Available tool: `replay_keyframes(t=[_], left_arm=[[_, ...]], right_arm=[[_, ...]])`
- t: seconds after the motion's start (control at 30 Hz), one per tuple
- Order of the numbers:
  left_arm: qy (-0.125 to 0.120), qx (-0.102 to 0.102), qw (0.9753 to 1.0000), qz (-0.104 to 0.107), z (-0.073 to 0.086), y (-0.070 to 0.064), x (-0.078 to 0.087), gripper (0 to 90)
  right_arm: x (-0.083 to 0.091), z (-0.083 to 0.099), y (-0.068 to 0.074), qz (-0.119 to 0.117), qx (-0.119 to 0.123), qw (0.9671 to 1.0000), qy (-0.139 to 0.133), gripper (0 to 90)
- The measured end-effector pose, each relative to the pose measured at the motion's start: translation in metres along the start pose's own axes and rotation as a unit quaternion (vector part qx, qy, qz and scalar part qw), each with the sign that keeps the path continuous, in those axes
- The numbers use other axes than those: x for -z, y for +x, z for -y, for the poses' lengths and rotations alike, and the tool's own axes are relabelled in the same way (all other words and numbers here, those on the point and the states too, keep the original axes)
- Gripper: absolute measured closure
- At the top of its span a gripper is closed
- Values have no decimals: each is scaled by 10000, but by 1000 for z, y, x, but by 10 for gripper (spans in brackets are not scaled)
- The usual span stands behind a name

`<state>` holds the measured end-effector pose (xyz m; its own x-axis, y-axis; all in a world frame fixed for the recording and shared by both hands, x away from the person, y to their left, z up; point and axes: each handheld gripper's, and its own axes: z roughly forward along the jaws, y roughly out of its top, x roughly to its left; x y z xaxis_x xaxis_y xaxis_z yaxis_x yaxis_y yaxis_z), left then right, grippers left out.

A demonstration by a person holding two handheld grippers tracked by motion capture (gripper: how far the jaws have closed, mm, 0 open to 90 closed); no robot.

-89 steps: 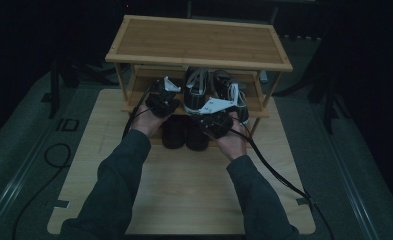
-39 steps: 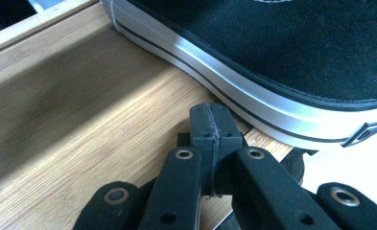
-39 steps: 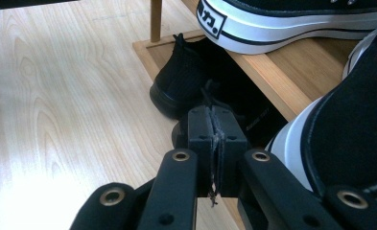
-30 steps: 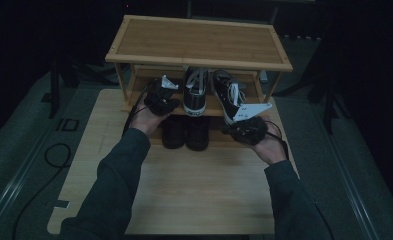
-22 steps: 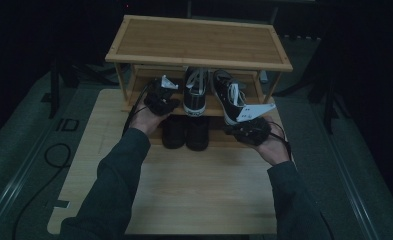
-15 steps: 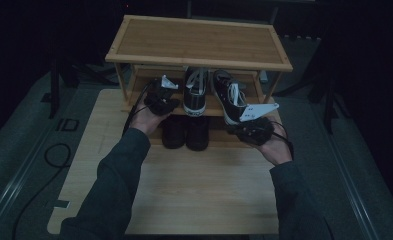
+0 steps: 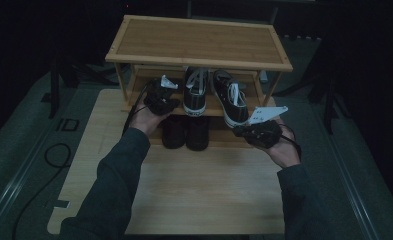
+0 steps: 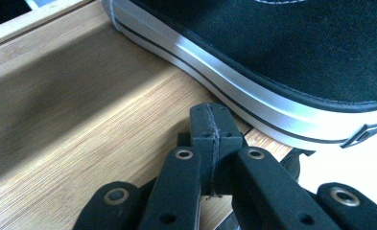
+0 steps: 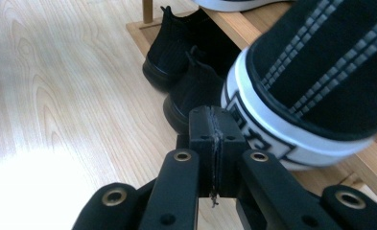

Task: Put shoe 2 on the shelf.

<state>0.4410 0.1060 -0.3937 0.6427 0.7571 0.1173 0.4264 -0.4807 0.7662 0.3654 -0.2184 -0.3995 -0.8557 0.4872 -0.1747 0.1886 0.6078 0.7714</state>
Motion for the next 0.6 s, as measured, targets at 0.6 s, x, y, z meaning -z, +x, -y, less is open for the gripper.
replay_keyframes(t=[0.6], left_arm=[[1,-12,10000,6,0,0,0,900]], right_arm=[[4,8,-4,57,-52,10000,6,899]])
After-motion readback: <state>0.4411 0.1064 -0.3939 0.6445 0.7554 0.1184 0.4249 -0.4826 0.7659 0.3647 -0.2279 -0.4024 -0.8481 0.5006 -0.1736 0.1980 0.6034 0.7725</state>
